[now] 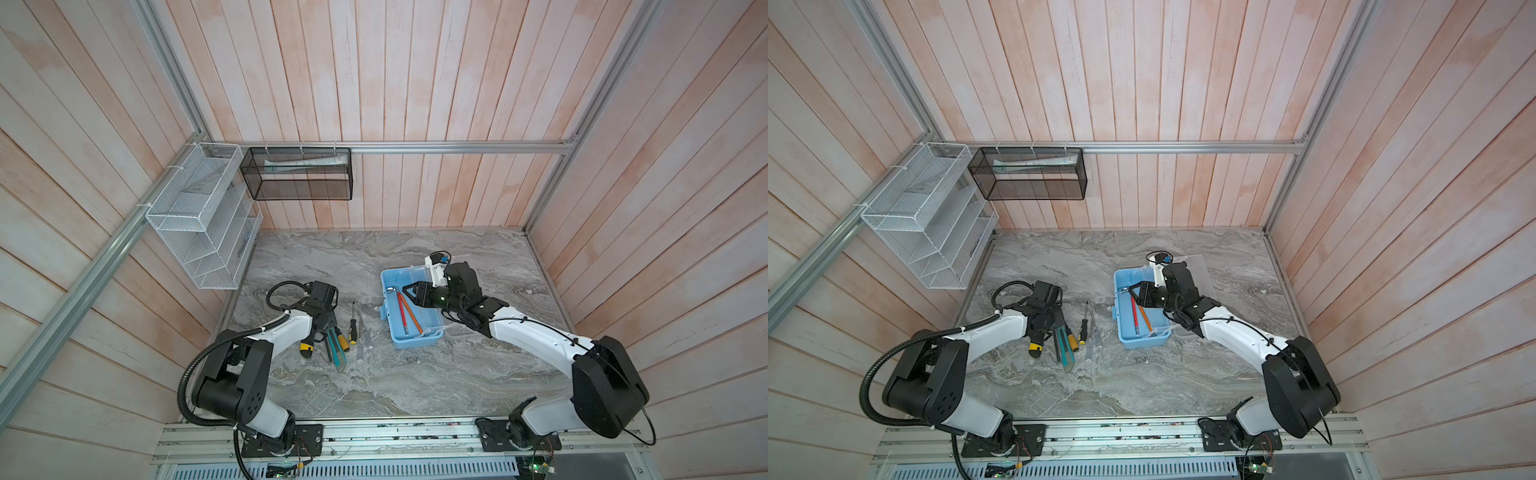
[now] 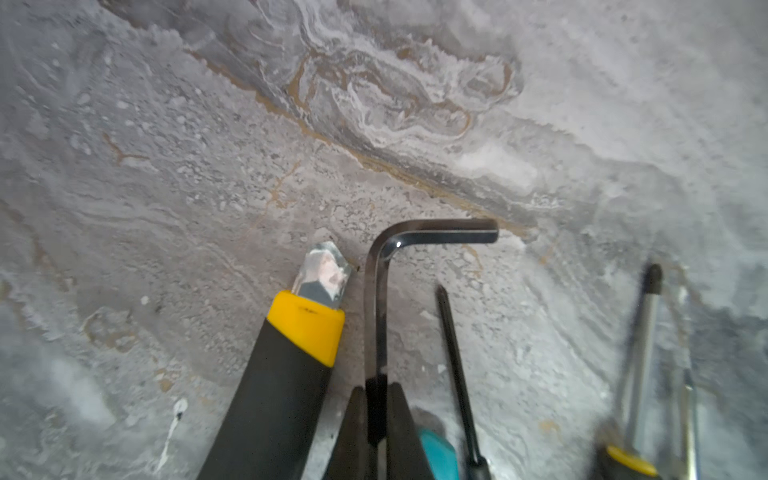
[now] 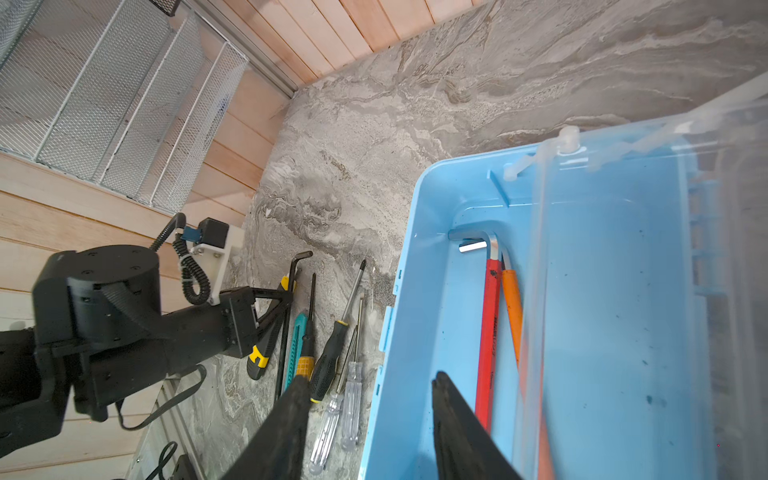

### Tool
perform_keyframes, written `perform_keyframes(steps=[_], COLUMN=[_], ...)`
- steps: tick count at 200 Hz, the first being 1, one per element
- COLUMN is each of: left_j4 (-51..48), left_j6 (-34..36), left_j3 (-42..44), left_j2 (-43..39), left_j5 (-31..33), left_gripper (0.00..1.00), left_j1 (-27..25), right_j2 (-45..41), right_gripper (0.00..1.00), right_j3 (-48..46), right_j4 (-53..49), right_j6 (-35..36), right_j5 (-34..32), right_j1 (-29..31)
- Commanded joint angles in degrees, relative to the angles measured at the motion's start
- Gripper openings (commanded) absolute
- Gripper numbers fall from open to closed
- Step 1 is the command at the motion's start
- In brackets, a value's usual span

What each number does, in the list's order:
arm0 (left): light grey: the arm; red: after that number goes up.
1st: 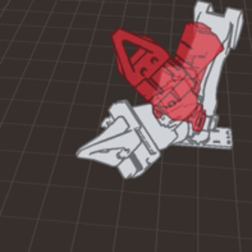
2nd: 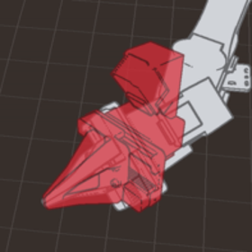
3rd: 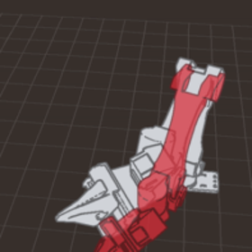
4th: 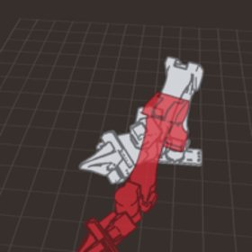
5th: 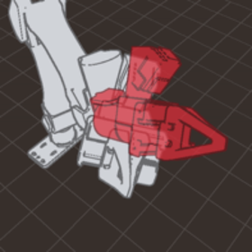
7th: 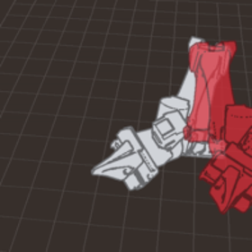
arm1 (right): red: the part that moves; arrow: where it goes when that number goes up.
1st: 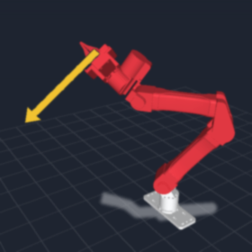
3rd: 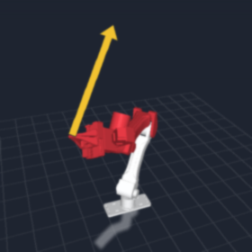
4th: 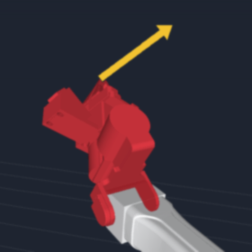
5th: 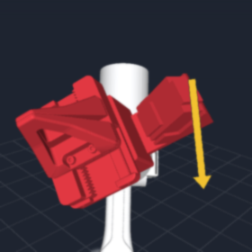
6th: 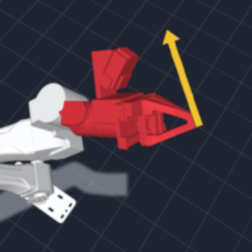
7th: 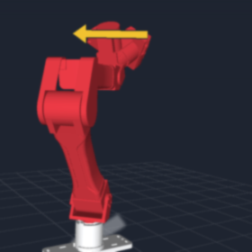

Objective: Pack the tool kit
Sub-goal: 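Carry the black hex key into the box and open the left gripper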

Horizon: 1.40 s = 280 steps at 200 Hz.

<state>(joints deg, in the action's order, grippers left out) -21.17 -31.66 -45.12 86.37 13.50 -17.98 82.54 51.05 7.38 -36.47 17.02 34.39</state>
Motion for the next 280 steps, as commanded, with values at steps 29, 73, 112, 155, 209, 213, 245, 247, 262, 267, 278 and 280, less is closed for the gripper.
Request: perform_keyframes(steps=[29,73,112,155,209,213,245,247,262,267,278,280], left_j4=[-4.21,3.8,12.24,17.11,16.54,16.52,16.18,16.12,15.65,15.37,13.98,13.81], left_j6=[-0.1,-6.73,-9.92,-11.77,-12.89,-12.98,-13.84,-13.86,-14.04,-14.04,-13.96,-13.96], left_j3=[-6.46,-10.5,-16.83,-23.33,-27.09,-27.24,-27.65,-27.65,-27.72,-27.94,-28.65,-28.71], left_j2=[-10.23,-12.45,-2.87,8.0,16.82,17.26,20.51,20.66,21.74,22.16,23.02,23.13], left_j5=[-1.69,-7.94,-9.8,-12.69,-12.92,-13.16,-14.98,-14.99,-15.03,-15.0,-14.52,-14.43], left_gripper=[0.0,0.0,0.0,0.0,0.0,0.0,0.0,0.0,0.0,0.0,0.0,0.0], left_j1=[-1.81,-9.46,-17.51,-19.95,-20.65,-20.61,-20.97,-21.03,-21.13,-21.13,-21.23,-21.25], right_j2=[-0.87,-2.97,-4.47,-7.06,-8.89,-8.89,-8.72,-8.6,-8.54,-8.46,-8.37,-8.36], right_gripper=[0.47,0.47,0.47,0.47,0.47,0.47,0.47,0.47,0.47,0.47,0.48,0.48], right_j3=[-1.3,-2.01,-2.34,-4.14,-7.22,-7.35,-7.37,-7.37,-7.49,-7.61,-7.72,-7.72], right_j4=[1.76,2.55,2.23,1.91,2.31,2.45,2.55,2.55,2.72,2.89,2.99,2.93], right_j6=[-1.4,-2.55,-2.56,-2.56,-2.73,-2.73,-2.38,-2.38,-2.38,-2.46,-2.55,-2.55], right_j5=[1.44,1.62,0.78,-0.33,-0.84,-0.72,-0.67,-0.67,-0.67,-0.59,-0.63,-0.59], right_j1=[-0.82,-2.0,-2.31,-3.0,-4.41,-4.44,-4.61,-4.6,-4.6,-4.64,-4.66,-4.7])
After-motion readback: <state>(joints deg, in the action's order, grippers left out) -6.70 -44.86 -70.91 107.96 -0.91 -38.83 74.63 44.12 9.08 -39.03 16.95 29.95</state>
